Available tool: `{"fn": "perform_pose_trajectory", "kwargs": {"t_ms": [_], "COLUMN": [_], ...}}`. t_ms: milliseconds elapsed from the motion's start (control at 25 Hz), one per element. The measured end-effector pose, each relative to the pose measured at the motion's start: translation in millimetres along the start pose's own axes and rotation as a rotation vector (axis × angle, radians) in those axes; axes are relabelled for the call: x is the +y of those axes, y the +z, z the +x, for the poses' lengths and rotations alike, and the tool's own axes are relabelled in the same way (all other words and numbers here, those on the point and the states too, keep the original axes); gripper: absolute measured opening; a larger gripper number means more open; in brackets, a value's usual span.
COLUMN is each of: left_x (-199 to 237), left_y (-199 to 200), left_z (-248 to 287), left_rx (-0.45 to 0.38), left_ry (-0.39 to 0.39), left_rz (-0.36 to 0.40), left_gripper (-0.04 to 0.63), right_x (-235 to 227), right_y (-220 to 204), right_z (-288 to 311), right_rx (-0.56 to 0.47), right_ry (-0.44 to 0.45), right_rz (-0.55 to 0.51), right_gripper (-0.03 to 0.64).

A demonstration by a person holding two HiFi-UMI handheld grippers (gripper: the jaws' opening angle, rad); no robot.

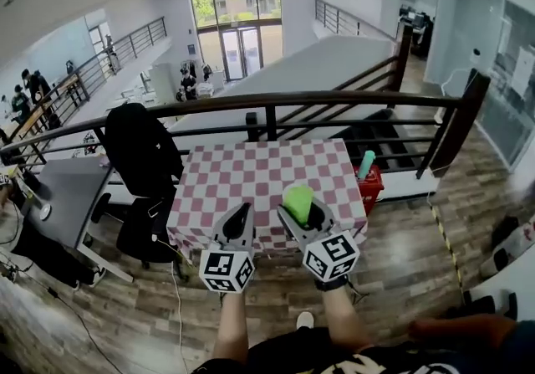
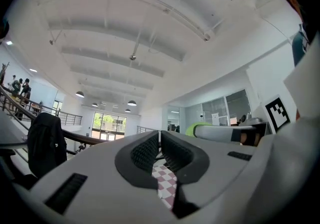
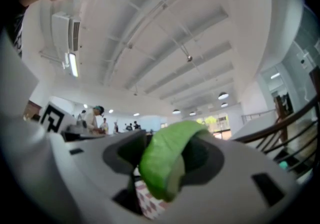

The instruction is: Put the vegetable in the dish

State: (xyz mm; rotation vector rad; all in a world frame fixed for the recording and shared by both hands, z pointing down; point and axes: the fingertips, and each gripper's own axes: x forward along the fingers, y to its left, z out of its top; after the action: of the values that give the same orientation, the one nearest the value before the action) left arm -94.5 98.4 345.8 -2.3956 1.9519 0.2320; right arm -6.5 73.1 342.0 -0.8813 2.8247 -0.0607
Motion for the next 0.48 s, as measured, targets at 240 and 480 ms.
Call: {"fn": "perform_pose_trajectory", "kwargs": {"t_ms": [240, 480], "left_x": [-35.9, -49.5], "left_y": [-17.0, -33.7], "left_z": [72.8, 127.5], "left_rx": [0.005, 0.046], "left_ry": [-0.029, -0.044], "left_rz": [0.007, 0.026], "left_gripper": [0.032, 0.032], "right_x": [-69.5, -128.4], "right_y": [11.2, -2.5], "right_z": [-5.5, -21.7], "right_rx": [-0.046, -0.045], "right_ry": [-0.01, -0.068], "right_rz": [0.042, 0.101], "right_gripper": [0.221, 0.221]}}
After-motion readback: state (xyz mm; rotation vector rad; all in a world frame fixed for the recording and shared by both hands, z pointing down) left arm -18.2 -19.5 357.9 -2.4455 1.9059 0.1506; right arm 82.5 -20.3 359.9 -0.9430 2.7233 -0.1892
